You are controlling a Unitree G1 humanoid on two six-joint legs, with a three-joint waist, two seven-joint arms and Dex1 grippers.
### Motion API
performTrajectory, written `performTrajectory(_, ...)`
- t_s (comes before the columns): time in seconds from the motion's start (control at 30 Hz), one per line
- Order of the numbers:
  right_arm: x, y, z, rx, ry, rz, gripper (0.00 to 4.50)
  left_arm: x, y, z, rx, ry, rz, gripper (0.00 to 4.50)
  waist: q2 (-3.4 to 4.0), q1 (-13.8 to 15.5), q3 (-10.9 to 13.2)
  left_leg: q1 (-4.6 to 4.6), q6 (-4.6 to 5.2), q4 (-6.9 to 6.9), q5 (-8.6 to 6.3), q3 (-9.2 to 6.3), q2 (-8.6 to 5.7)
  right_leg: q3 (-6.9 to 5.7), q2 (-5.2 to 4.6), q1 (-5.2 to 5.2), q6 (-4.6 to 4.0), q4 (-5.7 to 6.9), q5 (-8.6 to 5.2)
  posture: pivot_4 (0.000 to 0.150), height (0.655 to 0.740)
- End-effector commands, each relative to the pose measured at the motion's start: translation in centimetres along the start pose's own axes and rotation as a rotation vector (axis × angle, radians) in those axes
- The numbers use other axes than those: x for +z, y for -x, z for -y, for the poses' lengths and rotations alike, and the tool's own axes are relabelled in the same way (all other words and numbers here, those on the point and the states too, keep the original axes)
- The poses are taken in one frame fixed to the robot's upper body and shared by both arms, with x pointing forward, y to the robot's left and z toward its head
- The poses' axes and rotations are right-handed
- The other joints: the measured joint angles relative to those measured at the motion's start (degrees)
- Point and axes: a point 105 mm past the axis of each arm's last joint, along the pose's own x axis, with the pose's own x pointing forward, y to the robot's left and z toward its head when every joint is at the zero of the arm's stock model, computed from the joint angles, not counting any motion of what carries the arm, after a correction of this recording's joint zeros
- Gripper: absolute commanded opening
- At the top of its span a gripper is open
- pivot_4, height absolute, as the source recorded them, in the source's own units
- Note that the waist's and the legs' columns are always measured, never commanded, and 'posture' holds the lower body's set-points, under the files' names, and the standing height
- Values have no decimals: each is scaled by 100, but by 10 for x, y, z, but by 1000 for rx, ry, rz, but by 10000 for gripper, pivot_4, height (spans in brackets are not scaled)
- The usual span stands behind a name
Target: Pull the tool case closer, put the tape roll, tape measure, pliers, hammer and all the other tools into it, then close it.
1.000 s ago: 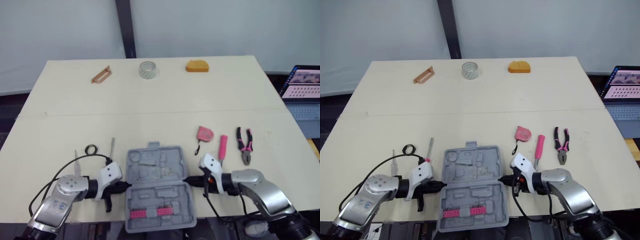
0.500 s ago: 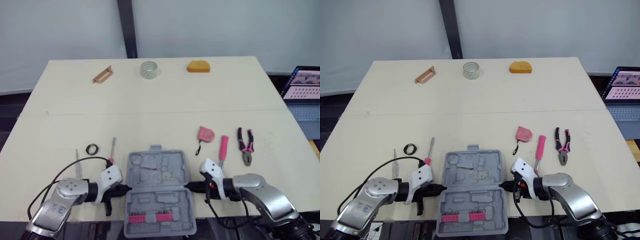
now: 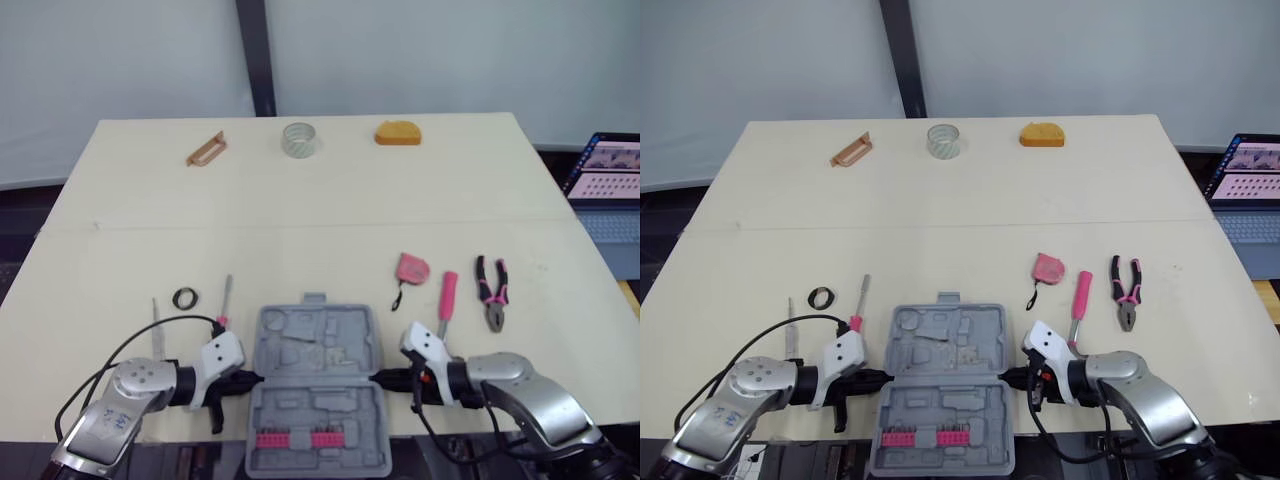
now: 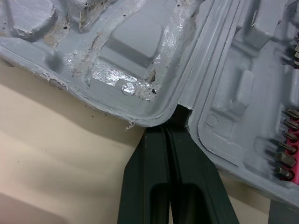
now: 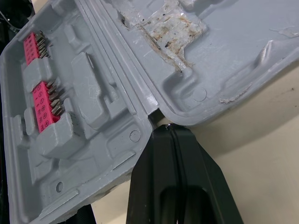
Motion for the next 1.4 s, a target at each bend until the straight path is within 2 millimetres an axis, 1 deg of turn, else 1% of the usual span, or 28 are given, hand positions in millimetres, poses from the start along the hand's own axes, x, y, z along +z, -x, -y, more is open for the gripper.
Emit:
performTrajectory(0.03, 9, 0, -3, 11, 29, 27, 0, -10, -4, 8, -32, 25, -31, 1036, 0, 0, 0, 0, 0, 0, 0, 0, 0, 0, 0, 0, 0, 0, 0, 1500, 7400)
performTrajectory(0.17, 9, 3, 1, -1, 32, 23, 0, -13, -3, 6, -20, 28, -36, 1036, 0, 1, 0, 0, 0, 0, 0, 0, 0, 0, 0, 0, 0, 0, 0, 1500, 7400)
performTrajectory(0.4, 6, 14, 8, -33, 34, 13, 0, -20, 8, -2, 25, 48, -47, 1036, 0, 3, 0, 0, 0, 0, 0, 0, 1, 0, 0, 0, 0, -1, 0, 1500, 7400)
performTrajectory(0.57, 6, 17, 9, -40, 30, 15, 0, -20, 9, -5, 37, 49, -43, 1036, 0, 2, 0, 0, 0, -1, 0, 0, 1, -1, 0, 0, 0, -1, 0, 1500, 7400)
performTrajectory(0.73, 11, 26, 11, -41, 30, 37, 0, -18, 16, -8, 57, 56, -35, 1036, 0, 2, 0, 0, 0, -1, 0, 1, 1, -1, 0, 0, 0, -1, 0, 1500, 7400)
performTrajectory(0.8, 15, 36, 10, -35, 43, 54, 0, -16, 25, -9, 66, 54, -38, 1036, 0, 2, 1, -1, 0, -1, 0, 1, 1, -1, 0, 0, 0, -2, 0, 1500, 7400)
performTrajectory(0.9, 33, 60, 17, -56, 42, 141, 0, 0, 47, -13, 100, 81, 27, 1036, -3, 2, 4, -3, 1, -1, -1, 1, 2, -1, 0, 0, 0, -6, 0, 1500, 7400)
performTrajectory(0.97, 39, 81, 26, -89, 19, 178, 0, 9, 67, -22, 155, 109, 79, 1036, -10, 20, 8, -3, 1, 0, -1, 1, 2, -1, 0, 0, 0, -6, 0, 1500, 7400)
performTrajectory(1.0, 39, 94, 33, -120, -2, 195, 2498, 11, 79, -28, 192, 128, 100, 3285, -12, 47, 9, -6, 1, 4, -1, 0, 3, -1, 0, 0, 0, -7, 0, 1500, 7400)
performTrajectory(1.07, 32, 117, 48, -188, -39, 210, 7544, 11, 104, -41, 277, 170, 143, 8495, -18, 93, 11, -6, 4, 10, -3, 0, 3, 0, 0, 2, 0, -7, 0, 1500, 7400)
performTrajectory(1.13, 22, 139, 63, -263, -70, 213, 17713, 6, 127, -52, 371, 208, 167, 17991, -19, 121, 12, -7, 7, 14, -7, 2, 2, 0, 0, 3, 0, -8, 0, 1500, 7400)
performTrajectory(1.17, 17, 151, 72, -319, -77, 214, 21842, 0, 141, -58, 431, 231, 175, 23037, -18, 124, 11, -7, 8, 14, -8, 3, 2, 0, 0, 3, 0, -8, 0, 1500, 7400)
performTrajectory(1.23, 7, 172, 85, -400, -98, 219, 32852, -16, 166, -69, 544, 275, 178, 34050, -18, 115, 12, -3, 8, 8, -8, 11, 3, 0, 0, 2, 0, -10, 0, 1500, 7400)
performTrajectory(1.27, 3, 183, 92, -446, -112, 227, 37170, -25, 177, -72, 595, 295, 176, 38552, -18, 113, 12, -1, 8, 6, -8, 15, 3, 0, 0, 2, 0, -11, 0, 1500, 7400)
performTrajectory(1.3, -3, 193, 99, -497, -127, 234, 42425, -33, 188, -77, 655, 307, 176, 43142, -18, 104, 12, 0, 8, 5, -8, 16, 3, 0, 0, 2, 0, -12, 0, 1500, 7400)
performTrajectory(1.33, -9, 203, 105, -540, -144, 243, 44263, -41, 197, -80, 706, 320, 177, 44705, -19, 90, 12, 0, 8, 5, -8, 19, 4, 0, 0, 1, 0, -14, 0, 1500, 7400)
performTrajectory(1.4, -21, 219, 115, -618, -170, 253, 44263, -57, 212, -84, 781, 354, 172, 44705, -19, 77, 12, 0, 9, 2, -8, 27, 4, 1, 0, 1, 0, -23, 0, 1500, 7400)
